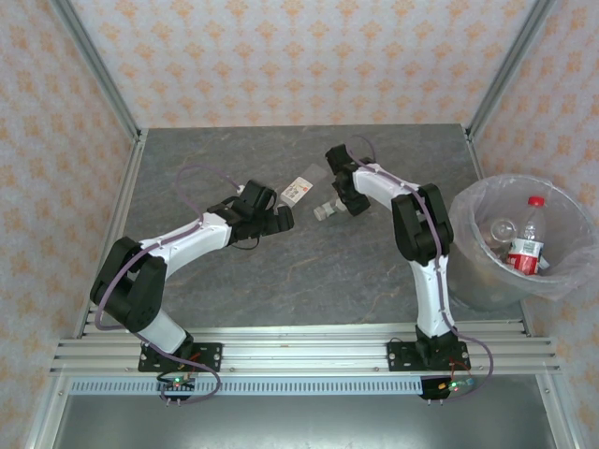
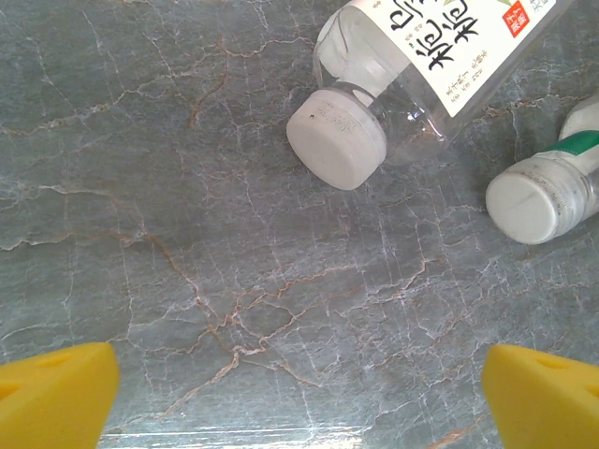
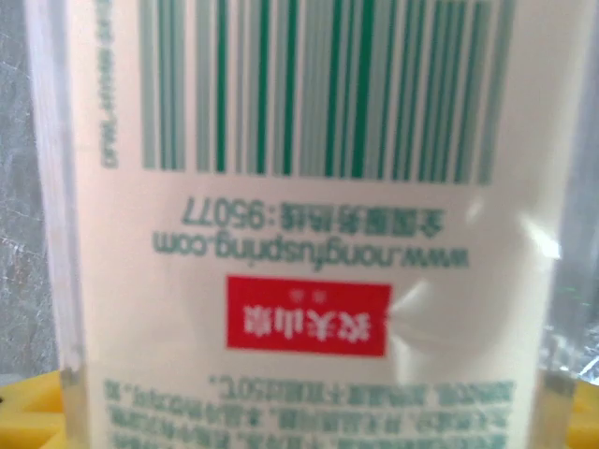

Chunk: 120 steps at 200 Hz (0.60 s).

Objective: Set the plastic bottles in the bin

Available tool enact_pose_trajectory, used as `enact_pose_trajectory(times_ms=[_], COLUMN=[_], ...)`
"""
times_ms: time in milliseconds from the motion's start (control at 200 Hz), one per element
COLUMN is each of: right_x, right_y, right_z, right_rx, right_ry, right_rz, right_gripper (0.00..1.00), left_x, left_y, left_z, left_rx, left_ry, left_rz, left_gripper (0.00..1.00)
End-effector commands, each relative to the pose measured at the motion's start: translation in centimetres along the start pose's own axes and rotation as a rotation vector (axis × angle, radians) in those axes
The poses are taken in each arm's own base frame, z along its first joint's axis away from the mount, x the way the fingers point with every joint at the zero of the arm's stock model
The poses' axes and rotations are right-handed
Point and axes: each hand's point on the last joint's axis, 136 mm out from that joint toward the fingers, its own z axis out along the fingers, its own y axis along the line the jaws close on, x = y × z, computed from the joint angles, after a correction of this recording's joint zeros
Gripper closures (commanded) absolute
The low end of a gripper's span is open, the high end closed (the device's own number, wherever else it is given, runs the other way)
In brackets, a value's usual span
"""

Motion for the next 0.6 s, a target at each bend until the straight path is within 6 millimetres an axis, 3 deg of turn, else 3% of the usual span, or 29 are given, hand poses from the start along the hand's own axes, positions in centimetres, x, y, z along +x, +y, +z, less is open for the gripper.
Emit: enact_pose_trajectory(times_ms=[0,275,596], right_x=[-1.9,-2.5,-4.1], right_y=[-0.2,-1.4,-0.5], right_z=[-0.9,-1.6,-5.6], right_rx=[-0.036,-0.133,-0.300], right_ry=[-0.055,-0.060,-0.142], right_rz=[0.007,0.111,-0.026], right_gripper=[0.34,0.43,0.51], left_x=[-0.9,-0.8,-0.8], left_y=[0.0,-0.7,-0.8], left_z=[-0.4,0.0,0.1], left_rx=[0.004,0.031,0.032], left_ry=[-0.030,-0.013,-0.007], left_rz=[-0.021,-0.030,-0.033], left_gripper=[0.00,0.00,0.00])
